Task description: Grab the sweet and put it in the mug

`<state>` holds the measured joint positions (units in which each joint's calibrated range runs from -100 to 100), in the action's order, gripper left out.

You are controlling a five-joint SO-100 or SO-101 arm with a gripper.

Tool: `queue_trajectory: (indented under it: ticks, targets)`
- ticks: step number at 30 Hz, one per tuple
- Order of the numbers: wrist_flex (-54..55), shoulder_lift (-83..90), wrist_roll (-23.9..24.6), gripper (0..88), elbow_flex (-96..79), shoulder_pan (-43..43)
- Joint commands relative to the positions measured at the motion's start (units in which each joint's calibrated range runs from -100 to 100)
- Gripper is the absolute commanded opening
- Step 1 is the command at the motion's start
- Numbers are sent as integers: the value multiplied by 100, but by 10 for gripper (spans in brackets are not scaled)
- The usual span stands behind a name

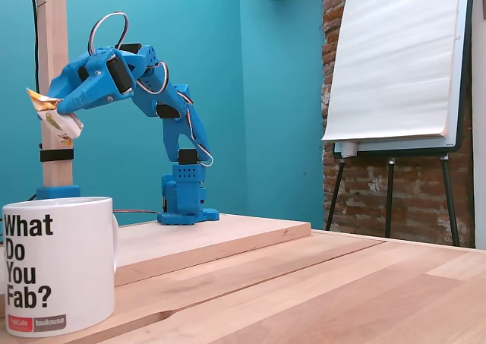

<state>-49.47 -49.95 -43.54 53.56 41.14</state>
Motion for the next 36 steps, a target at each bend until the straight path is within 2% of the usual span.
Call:
queue_trajectory:
  ticks: [1, 13, 24, 32, 36]
  targets:
    - [44, 142, 24, 61, 406, 84]
    - [44, 142, 24, 77, 415, 91]
    - [44, 150, -10, 217, 424, 91]
    - [36, 176, 20, 205, 424, 91]
    - [20, 297, 24, 112, 424, 91]
